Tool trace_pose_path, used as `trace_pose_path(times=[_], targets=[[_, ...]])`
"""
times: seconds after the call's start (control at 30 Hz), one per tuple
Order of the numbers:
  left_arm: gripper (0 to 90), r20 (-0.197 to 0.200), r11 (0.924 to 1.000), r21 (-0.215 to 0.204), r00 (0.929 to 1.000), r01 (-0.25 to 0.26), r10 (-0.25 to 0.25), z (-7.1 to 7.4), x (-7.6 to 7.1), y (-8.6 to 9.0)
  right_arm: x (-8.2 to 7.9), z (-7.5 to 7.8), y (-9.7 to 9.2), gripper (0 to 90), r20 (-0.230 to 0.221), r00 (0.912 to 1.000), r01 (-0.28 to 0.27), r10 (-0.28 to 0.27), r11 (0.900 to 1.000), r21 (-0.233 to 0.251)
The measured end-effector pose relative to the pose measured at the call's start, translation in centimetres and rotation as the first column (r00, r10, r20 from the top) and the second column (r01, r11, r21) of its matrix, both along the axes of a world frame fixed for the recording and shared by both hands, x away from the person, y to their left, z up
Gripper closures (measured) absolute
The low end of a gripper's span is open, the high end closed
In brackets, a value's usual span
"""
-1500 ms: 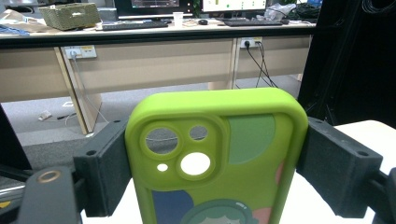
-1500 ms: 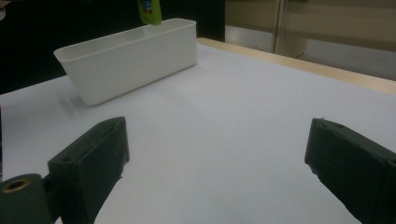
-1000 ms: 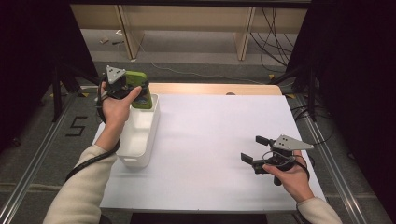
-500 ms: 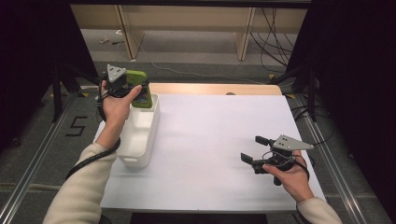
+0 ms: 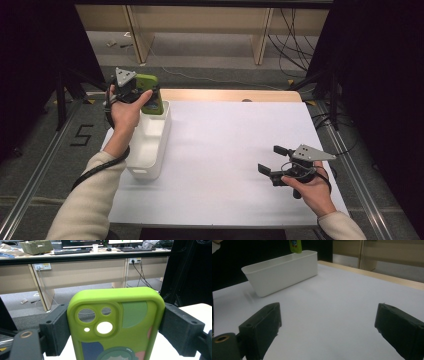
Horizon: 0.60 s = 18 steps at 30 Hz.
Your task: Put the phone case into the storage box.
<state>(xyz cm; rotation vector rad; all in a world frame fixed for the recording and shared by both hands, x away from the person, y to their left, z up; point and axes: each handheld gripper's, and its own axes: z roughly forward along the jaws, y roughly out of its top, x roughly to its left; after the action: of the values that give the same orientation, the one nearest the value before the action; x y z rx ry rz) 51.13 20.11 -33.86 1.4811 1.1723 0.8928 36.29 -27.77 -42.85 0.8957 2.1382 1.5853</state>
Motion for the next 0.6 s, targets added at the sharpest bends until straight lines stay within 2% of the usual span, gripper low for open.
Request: trace_pose_path(times=[0.6], targets=[[16.4,-0.008,1.0,0.005,0.9999,-0.008,0.008,-0.2,0.64,0.23,-0.01,0.0,0.0,8.0,-0.001,1.0,-0.001,0.001,1.0,0.0]])
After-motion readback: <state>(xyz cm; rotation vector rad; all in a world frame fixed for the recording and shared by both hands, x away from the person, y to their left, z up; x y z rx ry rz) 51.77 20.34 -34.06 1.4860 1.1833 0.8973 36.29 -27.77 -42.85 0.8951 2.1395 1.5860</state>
